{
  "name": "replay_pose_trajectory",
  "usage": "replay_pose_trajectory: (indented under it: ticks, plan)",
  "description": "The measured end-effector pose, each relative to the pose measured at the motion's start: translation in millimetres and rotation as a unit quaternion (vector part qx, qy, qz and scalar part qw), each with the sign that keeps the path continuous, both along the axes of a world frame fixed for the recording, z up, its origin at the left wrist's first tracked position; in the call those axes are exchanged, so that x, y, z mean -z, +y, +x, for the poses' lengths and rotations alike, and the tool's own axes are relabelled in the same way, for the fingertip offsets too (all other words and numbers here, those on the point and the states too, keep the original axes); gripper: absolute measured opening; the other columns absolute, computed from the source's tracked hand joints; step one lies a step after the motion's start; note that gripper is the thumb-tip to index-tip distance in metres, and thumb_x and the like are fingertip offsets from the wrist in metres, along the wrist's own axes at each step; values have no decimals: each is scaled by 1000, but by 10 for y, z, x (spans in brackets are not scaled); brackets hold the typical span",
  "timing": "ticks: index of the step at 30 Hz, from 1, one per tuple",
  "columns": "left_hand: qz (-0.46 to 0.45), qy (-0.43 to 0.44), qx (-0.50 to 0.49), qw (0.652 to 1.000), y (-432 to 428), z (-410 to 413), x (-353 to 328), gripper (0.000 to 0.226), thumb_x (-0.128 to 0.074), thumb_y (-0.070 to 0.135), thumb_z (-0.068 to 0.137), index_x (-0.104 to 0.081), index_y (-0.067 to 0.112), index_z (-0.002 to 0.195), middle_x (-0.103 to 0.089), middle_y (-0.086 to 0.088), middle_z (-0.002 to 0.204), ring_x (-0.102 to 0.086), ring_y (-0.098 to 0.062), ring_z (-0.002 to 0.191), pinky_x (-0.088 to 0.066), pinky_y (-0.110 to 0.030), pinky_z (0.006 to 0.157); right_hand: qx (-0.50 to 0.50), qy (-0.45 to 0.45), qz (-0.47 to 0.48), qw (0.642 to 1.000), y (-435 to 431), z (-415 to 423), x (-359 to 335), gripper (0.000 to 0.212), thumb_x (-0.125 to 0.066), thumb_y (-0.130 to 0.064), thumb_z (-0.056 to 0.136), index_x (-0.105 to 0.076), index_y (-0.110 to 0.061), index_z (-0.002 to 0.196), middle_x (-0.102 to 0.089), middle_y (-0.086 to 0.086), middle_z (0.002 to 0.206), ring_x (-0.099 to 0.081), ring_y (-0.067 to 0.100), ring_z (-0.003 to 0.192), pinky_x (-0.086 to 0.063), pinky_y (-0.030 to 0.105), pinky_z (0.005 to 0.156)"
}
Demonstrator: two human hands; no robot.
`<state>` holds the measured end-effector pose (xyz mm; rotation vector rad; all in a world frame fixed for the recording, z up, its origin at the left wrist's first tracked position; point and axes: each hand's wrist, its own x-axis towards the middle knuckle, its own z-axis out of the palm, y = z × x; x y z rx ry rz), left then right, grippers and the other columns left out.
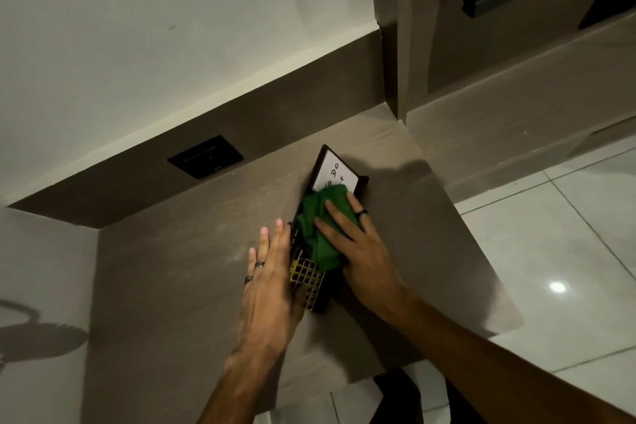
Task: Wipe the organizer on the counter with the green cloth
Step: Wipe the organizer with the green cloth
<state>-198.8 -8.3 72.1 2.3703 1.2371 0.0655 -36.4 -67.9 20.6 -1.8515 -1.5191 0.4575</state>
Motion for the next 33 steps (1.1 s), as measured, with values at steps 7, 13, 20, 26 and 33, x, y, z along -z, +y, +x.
replay_pose_trajectory:
  ticks: [7, 13, 20, 26, 33]
  plan:
    - [9, 19, 0, 1000, 9, 15, 27, 106, -69, 4, 83, 4, 26, 157, 7, 9, 165, 19, -9, 151, 5, -42, 127, -50, 11, 48, 998, 23, -64, -74, 74, -62, 8, 76, -48, -20, 142, -33, 3, 157, -12, 40, 146, -48, 51, 98]
    - [16, 33, 1, 999, -12, 15, 6, 110, -69, 5, 82, 9, 29, 156, 12, 11, 165, 22, -6, 150, 7, -40, 126, -26, 7, -71, 997, -250, -143, 167, 77, -62, 5, 83, -36, -24, 149, -14, -3, 161, 9, 34, 147, -48, 53, 99]
    - [46, 82, -3, 996, -32, 50, -35, 107, -66, 15, 85, 15, 26, 154, 17, 8, 163, 22, -12, 150, 20, -36, 120, 28, -14, -71, 997, -75, 124, 136, 83, -63, 10, 77, -39, -28, 147, -21, -4, 161, 5, 32, 148, -56, 48, 89]
    - [48, 82, -10, 995, -27, 80, -66, 108, -67, 14, 85, 14, 27, 154, 17, 9, 163, 22, -12, 150, 19, -36, 120, -69, -40, 4, 997, -153, -34, 112, 74, -72, 11, 70, -55, -18, 137, -40, 6, 153, -18, 43, 143, -57, 52, 80]
    - [46, 86, -6, 995, -46, 83, -94, 108, -66, 16, 87, 21, 29, 150, 17, 7, 164, 22, -12, 150, 18, -37, 120, 19, -38, -95, 995, -139, 73, 154, 81, -61, 8, 80, -36, -27, 148, -17, -1, 162, 8, 33, 147, -56, 51, 86]
